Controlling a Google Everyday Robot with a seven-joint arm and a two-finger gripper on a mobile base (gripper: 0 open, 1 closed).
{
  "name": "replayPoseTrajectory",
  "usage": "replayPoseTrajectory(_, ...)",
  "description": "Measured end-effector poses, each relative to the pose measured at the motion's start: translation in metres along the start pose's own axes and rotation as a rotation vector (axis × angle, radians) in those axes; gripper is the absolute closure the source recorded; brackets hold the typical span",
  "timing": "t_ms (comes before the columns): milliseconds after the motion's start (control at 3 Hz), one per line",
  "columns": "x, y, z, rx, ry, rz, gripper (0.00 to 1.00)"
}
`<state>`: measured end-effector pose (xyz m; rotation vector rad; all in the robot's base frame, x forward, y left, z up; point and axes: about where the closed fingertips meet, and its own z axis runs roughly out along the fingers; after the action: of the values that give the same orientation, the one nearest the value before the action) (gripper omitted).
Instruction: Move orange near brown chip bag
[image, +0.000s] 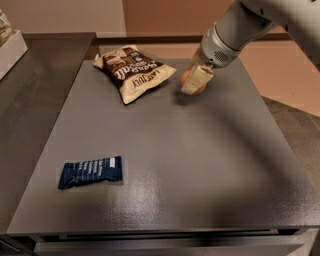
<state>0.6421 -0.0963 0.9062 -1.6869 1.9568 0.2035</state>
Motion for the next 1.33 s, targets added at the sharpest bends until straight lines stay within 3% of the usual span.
replayPoseTrajectory(667, -0.007, -0.021, 0.034, -0.012, -0.021, 0.029, 1.0)
replayPoseTrajectory(1333, -0.002, -0.027, 0.057, -0.035, -0.015, 0.061, 0.6)
